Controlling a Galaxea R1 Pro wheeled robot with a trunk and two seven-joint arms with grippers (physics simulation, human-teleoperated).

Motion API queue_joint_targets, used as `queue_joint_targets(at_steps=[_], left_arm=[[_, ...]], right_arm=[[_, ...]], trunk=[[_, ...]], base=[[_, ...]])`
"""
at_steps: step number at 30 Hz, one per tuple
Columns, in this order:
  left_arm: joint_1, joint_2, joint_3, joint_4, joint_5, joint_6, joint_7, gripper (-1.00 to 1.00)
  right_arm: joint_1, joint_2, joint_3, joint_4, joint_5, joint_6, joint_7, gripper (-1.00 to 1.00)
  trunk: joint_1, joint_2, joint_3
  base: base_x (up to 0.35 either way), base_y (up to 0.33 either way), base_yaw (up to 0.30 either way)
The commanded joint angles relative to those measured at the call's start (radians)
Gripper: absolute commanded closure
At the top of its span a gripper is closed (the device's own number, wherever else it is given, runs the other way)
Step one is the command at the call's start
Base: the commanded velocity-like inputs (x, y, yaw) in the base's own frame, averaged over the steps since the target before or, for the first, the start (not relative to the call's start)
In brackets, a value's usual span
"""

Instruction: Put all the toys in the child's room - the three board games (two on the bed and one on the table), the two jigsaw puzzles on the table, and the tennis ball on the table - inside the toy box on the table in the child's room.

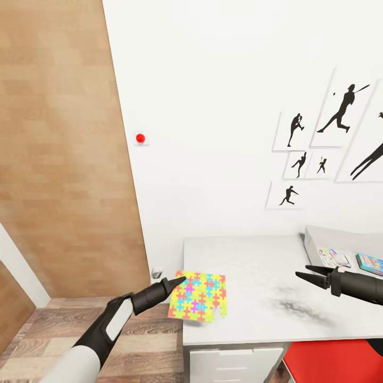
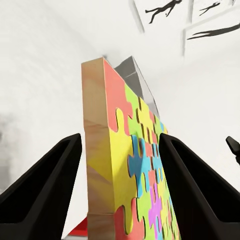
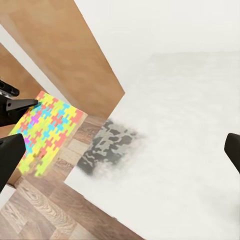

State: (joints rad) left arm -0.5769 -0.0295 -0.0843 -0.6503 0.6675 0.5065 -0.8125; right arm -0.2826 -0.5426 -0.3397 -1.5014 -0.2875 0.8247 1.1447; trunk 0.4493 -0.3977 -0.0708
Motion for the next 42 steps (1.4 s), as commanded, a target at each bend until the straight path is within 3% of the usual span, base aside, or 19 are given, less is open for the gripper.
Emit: queue_joint_targets(at_steps=[1, 11, 15, 22, 25, 32, 42], left_arm=[[0.002, 0.001, -0.002, -0.001, 0.008, -0.002, -0.002, 1.00], [0.003, 0.010, 0.003, -0.034, 0.007, -0.013, -0.062, 1.00], [-0.034, 0.011, 0.007, -0.052, 0.006, 0.010, -0.068, 1.00], [-0.089, -0.003, 0.002, -0.098, 0.011, 0.046, -0.026, 1.00], [-0.095, -0.008, 0.001, -0.171, 0.013, 0.111, -0.010, 1.00], [-0.047, -0.009, 0.008, -0.362, 0.008, 0.217, 0.014, 1.00], [0.011, -0.004, 0.037, -0.483, 0.013, 0.251, 0.095, 1.00]], right_arm=[[-0.001, -0.001, 0.000, 0.000, -0.003, 0.005, 0.001, -1.00], [-0.001, -0.001, -0.001, 0.000, -0.002, 0.006, 0.001, -1.00], [-0.001, -0.001, -0.001, 0.000, -0.002, 0.006, 0.000, -1.00], [-0.001, -0.001, -0.002, -0.005, -0.003, 0.007, 0.001, -1.00], [-0.001, -0.001, -0.003, -0.026, -0.003, 0.008, 0.001, -1.00], [0.003, 0.001, -0.004, -0.052, -0.004, 0.009, 0.001, -1.00], [0.007, 0.001, -0.004, -0.060, -0.003, 0.010, 0.000, -1.00]], trunk=[[0.001, -0.002, -0.002], [0.001, -0.002, -0.002], [0.001, -0.002, -0.002], [0.001, -0.002, -0.002], [0.001, -0.002, -0.002], [0.001, -0.002, -0.002], [0.001, -0.002, -0.002]], base=[[0.000, 0.000, 0.000], [0.000, 0.000, 0.000], [0.000, 0.000, 0.000], [0.000, 0.000, 0.000], [0.000, 0.000, 0.000], [0.000, 0.000, 0.000], [0.000, -0.004, 0.000]])
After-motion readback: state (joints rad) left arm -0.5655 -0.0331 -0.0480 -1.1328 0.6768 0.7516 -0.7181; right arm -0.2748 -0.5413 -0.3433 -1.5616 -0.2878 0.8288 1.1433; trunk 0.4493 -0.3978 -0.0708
